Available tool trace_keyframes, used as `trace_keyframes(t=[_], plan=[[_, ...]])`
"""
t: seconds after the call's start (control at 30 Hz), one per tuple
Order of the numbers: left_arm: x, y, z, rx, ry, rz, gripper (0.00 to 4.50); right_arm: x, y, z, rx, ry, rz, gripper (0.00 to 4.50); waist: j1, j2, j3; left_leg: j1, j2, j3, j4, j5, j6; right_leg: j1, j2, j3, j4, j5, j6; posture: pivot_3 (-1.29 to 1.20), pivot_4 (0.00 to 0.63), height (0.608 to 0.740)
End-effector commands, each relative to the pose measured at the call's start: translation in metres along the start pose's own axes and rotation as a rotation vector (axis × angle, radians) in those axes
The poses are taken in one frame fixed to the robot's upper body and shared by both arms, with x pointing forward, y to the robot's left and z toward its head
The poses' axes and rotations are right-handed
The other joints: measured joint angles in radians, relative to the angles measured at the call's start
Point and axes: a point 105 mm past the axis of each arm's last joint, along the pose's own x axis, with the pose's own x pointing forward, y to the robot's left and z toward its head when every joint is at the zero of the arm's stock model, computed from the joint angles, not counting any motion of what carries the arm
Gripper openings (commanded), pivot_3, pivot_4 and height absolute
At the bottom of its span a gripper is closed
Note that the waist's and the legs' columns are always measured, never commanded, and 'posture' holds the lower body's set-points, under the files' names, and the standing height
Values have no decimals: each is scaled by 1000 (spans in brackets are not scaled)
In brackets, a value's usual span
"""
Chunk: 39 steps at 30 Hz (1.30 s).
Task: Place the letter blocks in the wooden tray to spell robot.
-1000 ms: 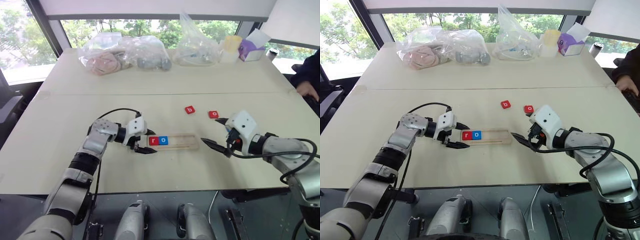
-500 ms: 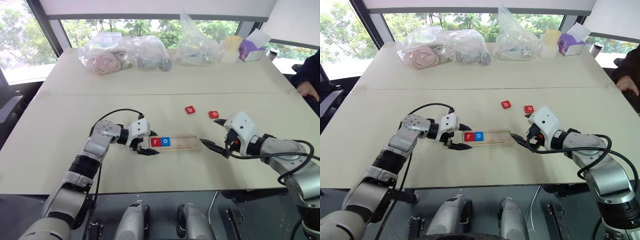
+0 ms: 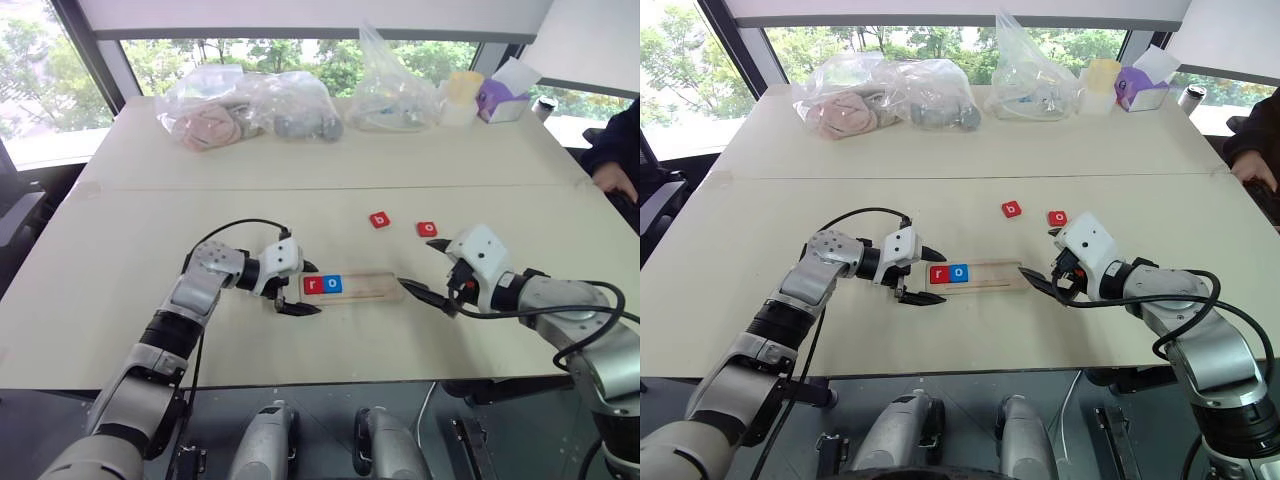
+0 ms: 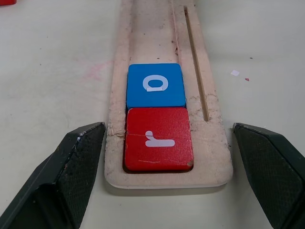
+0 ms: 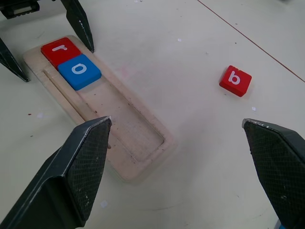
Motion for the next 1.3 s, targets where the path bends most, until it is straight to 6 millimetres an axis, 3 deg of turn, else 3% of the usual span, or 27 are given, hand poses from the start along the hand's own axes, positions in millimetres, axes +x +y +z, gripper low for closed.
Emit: trace_keyframes(t=[0.03, 0.37, 0.6, 0.73, 0.9, 1.1, 1.3], plan=[[4, -5, -12, -25, 23, -13, 4474, -2, 0, 12, -40, -39, -5, 4500, 0, 0, 0, 0, 0, 0, 0, 0, 0, 0, 0, 0, 0, 0, 0, 0, 150, 725], [-8, 12, 13, -16, -132, 94, 4474, 6, 5, 15, -28, -50, 44, 4500, -2, 0, 0, -1, 0, 0, 0, 0, 0, -1, 0, 0, 0, 0, 0, 0, 150, 725], [-17, 15, 30, -35, -220, 132, 4474, 27, -2, 20, 69, -91, 32, 4500, -3, 0, 1, -4, 0, 0, 0, 0, 0, -4, 1, 0, 1, 0, 0, 0, 150, 725], [-36, 5, 53, -43, -298, 130, 4474, 49, -27, 22, 139, -84, -101, 4500, -11, 0, 1, -4, 0, 0, 0, 0, 0, -5, 1, 0, 1, 1, 0, 0, 150, 725], [-66, -18, 66, -63, -305, 125, 4474, 78, -41, 26, 221, -63, -181, 4500, -30, 1, 1, -4, 1, 0, -1, 0, 0, -6, 1, 1, 2, 0, 0, 0, 150, 725], [-92, -38, 69, -93, -281, 176, 4474, 110, -48, 23, 293, -23, -224, 4500, -40, 2, 2, -4, 0, 0, -1, 0, 0, -6, 1, 0, 2, 0, 0, 0, 150, 725], [-104, -47, 64, -127, -251, 248, 4474, 130, -50, 23, 355, -9, -253, 4500, -52, 3, 2, -4, 0, 0, -1, 0, -1, -6, 3, 0, 2, 0, 0, 0, 150, 725]])
